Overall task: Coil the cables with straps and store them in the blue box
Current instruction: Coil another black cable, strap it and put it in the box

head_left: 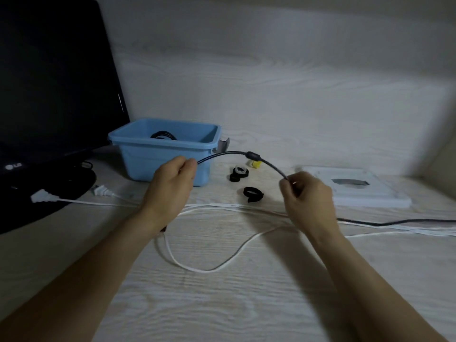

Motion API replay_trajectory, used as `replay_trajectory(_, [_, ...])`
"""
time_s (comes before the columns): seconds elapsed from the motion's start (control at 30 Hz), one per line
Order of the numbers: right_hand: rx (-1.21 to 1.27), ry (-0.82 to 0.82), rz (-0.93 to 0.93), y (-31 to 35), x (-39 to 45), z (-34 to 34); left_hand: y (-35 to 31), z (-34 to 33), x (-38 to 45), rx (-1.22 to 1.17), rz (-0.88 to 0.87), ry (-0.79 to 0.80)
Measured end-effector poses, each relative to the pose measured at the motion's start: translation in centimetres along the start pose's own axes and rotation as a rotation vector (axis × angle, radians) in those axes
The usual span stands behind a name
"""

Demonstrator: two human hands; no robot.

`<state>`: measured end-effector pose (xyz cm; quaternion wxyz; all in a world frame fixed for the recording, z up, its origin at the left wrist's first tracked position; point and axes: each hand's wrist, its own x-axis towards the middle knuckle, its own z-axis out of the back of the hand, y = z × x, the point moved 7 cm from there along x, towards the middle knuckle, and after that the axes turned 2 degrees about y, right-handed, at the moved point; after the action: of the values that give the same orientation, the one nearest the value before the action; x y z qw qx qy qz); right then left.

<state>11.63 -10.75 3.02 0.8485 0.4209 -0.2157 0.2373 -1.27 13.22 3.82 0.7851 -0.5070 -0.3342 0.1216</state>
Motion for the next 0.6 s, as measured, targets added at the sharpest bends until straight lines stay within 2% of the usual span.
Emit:
replay_trajectory(0.07, [0.025,0.083,0.087,1.4,-0.5,-1.0,-0.2,-1.0,-0.3,-0.393,0.134,0.111])
replay_trajectory(0.1, [0.045,0.115,0.129,2.0,-0.8,-1.3,-0.5,-1.3,-0.5,-0.483,0.150,0.150])
replay_trajectory(0.2, [0.010,0.345,0.150,3.0,-1.8,-2.9,-0.9,-1.4,-0.8,-0.496,0.142,0.140])
replay_trajectory(0.33, [-0.321,0.732,0.080,1.9,-3.6,-5.0,0.8,-0.1,0.0,-0.217,0.130,-0.030])
replay_trajectory(0.47, [-0.246,0.914,0.002,1.6,-3.8,-4.8,0.6,1.6,0.5,0.304,-0.026,-0.074])
replay_trajectory(0.53, [-0.199,0.924,-0.044,1.0,-3.4,-4.4,0.3,2.2,0.4,0.441,-0.059,-0.106])
replay_trajectory(0.6, [-0.258,0.848,-0.033,0.2,-2.8,-4.3,-0.1,2.4,0.3,0.519,-0.101,-0.143])
